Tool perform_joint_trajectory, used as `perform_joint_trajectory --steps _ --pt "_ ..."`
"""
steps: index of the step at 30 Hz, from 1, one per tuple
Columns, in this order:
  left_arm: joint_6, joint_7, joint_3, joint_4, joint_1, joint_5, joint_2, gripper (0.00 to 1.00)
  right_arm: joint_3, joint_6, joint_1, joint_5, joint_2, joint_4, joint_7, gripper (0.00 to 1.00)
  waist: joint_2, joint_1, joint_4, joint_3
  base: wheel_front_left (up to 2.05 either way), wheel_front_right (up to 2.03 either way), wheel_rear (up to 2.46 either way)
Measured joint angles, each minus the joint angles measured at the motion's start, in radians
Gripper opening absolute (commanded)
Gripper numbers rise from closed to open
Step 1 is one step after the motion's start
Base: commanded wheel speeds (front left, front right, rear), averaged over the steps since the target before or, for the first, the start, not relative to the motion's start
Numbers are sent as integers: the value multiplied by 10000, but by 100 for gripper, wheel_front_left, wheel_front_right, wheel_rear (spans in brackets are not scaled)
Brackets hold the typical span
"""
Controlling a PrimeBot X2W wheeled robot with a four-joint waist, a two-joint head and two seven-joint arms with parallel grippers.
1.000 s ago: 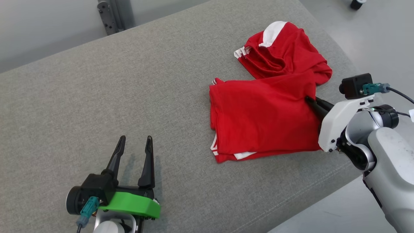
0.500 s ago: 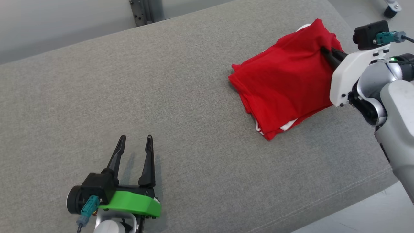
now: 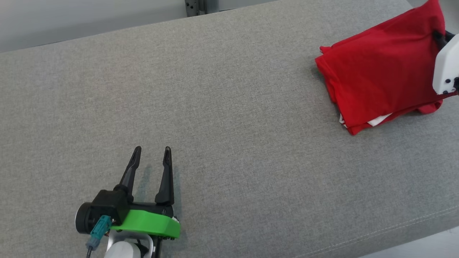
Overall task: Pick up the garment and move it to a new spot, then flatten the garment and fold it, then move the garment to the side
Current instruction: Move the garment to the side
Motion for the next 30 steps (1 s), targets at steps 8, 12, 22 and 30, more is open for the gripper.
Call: perform_joint_trajectory --steps 8,12,22,30 --pt "-58 6 -146 -113 -274 140 75 100 -763 0 -399 -884 -523 1208 94 0 0 0 351 495 0 0 0" --pt "-59 69 -232 -174 -404 182 134 100 -1053 2 -572 -1590 -635 1941 -244 0 0 0 600 765 0 0 0" --pt "-10 186 -291 -384 -544 247 309 100 -2824 2 -965 -3526 -295 3496 -1409 100 0 0 1178 1404 0 0 0" --pt "81 240 -311 -445 -553 247 378 100 -3455 2 -1192 -4433 370 3998 -2433 100 0 1 1148 1492 0 0 0"
